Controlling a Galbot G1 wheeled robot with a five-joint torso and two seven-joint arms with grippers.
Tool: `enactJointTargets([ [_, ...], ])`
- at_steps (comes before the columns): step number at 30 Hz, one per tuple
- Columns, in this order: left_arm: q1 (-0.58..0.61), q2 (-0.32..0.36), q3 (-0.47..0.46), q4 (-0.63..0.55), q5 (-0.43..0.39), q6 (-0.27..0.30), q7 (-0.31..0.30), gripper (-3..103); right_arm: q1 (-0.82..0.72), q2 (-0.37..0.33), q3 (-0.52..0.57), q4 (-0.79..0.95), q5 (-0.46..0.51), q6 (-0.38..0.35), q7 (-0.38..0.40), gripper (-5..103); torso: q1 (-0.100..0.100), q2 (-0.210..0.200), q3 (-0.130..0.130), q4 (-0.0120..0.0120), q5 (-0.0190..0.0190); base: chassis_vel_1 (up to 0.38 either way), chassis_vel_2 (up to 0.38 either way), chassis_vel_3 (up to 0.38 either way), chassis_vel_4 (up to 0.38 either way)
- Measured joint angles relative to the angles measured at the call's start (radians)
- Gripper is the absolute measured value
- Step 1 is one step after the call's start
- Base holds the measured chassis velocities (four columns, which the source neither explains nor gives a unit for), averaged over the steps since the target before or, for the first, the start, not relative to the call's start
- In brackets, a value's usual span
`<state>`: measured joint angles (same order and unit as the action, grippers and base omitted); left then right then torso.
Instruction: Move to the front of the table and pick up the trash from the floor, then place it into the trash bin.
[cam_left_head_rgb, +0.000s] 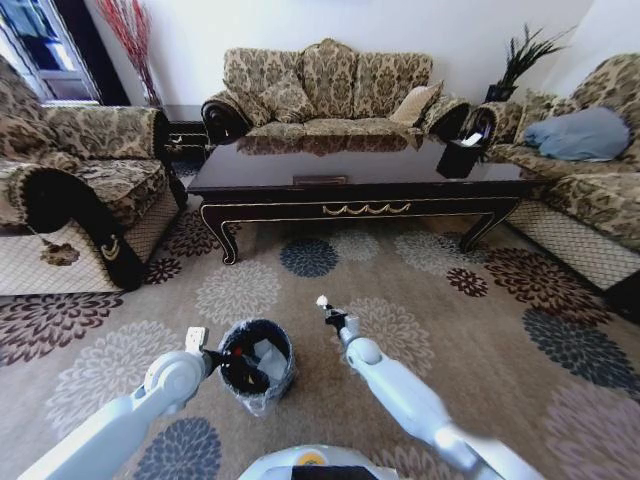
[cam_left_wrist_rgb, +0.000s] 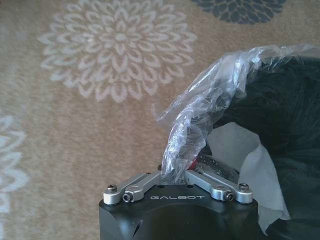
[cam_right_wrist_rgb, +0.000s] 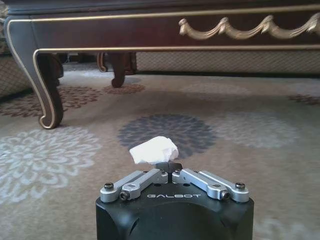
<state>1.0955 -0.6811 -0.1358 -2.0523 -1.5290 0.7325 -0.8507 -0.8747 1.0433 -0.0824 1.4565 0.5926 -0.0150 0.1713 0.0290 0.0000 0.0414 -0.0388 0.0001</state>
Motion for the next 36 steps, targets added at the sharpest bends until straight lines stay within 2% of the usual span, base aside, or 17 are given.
enactJointTargets([
  [1, 0.0, 0.0, 0.0, 0.0, 0.0, 0.0, 0.0, 0, 0.0, 0.0, 0.0, 0.0, 0.0, 0.0, 0.0, 0, 0.0, 0.0, 0.0, 0.0, 0.0, 0.0, 0.0, 0.0, 0.0],
  [4, -0.063, 0.0, 0.05, 0.028, -0.017, 0.001, -0.017, 0, -0.077, -0.075, 0.063, 0.165, 0.015, -0.013, 0.002, 0, 0.0, 0.0, 0.0, 0.0, 0.0004, 0.0, 0.0, 0.0, 0.0],
  [5, -0.063, 0.0, 0.05, 0.028, -0.017, 0.001, -0.017, 0, -0.077, -0.075, 0.063, 0.165, 0.015, -0.013, 0.002, 0, 0.0, 0.0, 0.0, 0.0, 0.0004, 0.0, 0.0, 0.0, 0.0],
  [9, -0.113, 0.0, 0.101, 0.04, -0.022, 0.001, -0.02, 0, -0.188, -0.137, 0.157, 0.375, 0.036, -0.032, 0.003, 0, 0.0, 0.0, 0.0, 0.0004, 0.0, 0.0, 0.0, 0.0, 0.0],
  [15, -0.165, -0.01, 0.152, 0.063, -0.029, 0.002, -0.023, 0, -0.288, -0.173, 0.213, 0.529, 0.038, -0.043, 0.002, 0, 0.0, 0.0, 0.0, 0.0004, -0.0002, 0.0, 0.0, 0.0, 0.0],
  [18, -0.227, -0.032, 0.198, 0.081, -0.021, 0.003, -0.02, 0, -0.345, -0.179, 0.233, 0.616, 0.04, -0.05, 0.002, 0, 0.0, 0.0, 0.0, 0.0005, -0.0001, 0.0, 0.0, 0.0, 0.0],
  [19, -0.227, -0.032, 0.198, 0.081, -0.021, 0.003, -0.02, 0, -0.345, -0.179, 0.233, 0.616, 0.04, -0.05, 0.002, 0, 0.0, 0.0, 0.0, 0.0005, -0.0001, 0.0, 0.0, 0.0, 0.0],
  [23, -0.332, -0.053, 0.324, 0.08, 0.021, -0.007, 0.006, 0, -0.394, -0.181, 0.239, 0.677, 0.036, -0.06, 0.003, 0, 0.0, 0.0, 0.0, 0.0006, 0.0002, 0.0, 0.0, 0.0, 0.0],
  [28, -0.418, -0.087, 0.417, 0.078, 0.001, -0.017, -0.01, 0, -0.462, -0.18, 0.255, 0.696, -0.004, -0.058, 0.0, 0, 0.0, 0.0, 0.0, 0.0002, -0.0001, 0.0, 0.0, 0.0, 0.0],
  [36, -0.464, -0.09, 0.456, 0.074, -0.021, -0.023, -0.034, 0, -0.551, -0.169, 0.234, 0.677, -0.09, -0.023, -0.028, 0, 0.0, 0.0, 0.0, 0.0004, 0.0, 0.0, 0.0, 0.0, 0.0],
])
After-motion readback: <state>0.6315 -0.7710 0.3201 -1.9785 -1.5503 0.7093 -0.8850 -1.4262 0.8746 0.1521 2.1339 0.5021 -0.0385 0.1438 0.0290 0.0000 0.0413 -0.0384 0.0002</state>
